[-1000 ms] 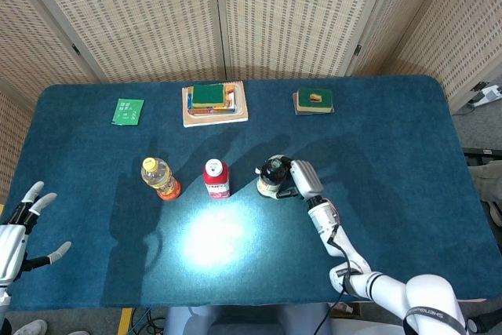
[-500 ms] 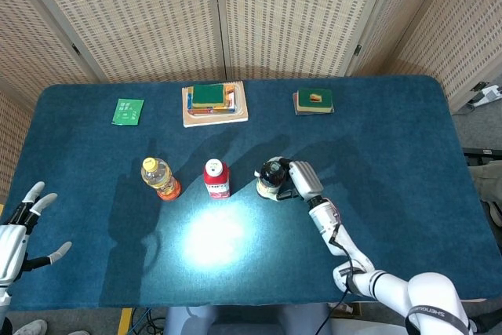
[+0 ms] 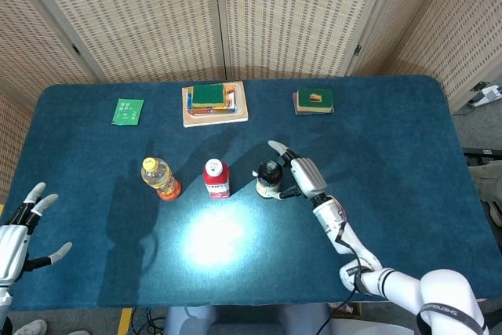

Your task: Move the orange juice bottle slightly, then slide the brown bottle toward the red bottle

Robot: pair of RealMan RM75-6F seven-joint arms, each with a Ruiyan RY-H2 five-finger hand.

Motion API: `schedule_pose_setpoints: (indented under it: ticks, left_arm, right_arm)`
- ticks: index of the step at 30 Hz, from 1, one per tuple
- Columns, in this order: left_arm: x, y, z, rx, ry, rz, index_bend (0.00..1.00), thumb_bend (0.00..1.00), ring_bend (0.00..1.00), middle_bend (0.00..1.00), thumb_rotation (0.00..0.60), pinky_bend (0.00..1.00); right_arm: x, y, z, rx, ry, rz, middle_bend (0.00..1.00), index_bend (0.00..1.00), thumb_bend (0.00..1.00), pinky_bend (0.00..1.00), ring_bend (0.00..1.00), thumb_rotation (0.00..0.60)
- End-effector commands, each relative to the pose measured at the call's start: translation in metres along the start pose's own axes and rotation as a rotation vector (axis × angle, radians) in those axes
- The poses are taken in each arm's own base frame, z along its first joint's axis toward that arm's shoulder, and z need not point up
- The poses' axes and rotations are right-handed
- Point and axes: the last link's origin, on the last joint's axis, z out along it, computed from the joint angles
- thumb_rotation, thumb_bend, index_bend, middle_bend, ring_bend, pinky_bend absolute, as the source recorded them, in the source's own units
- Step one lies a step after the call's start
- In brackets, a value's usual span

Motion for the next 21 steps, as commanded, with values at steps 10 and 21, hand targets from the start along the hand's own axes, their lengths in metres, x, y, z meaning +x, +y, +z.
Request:
schedule_pose_setpoints:
  ticks: [10,21]
  left_arm:
    - [-0.001,0.004,-0.001,-0.01,-0.001,0.023,0.16,0.14,0.13,0.03,0.6,0.37]
    - [0.001,0.006,-0.003,-0.011,0.012,0.034,0.16,0.14,0.13,0.03,0.6,0.37]
  right_arm:
    - [0.068,-0.016,-0.046,-0.045,0.037,-0.237,0.16,0.03,0.0,0.38,0.19,0.6]
    - [0.119,-0.009,-0.116,-0.218,-0.006,-0.561,0.2,0.11,0.0,0.38,0.19,0.6]
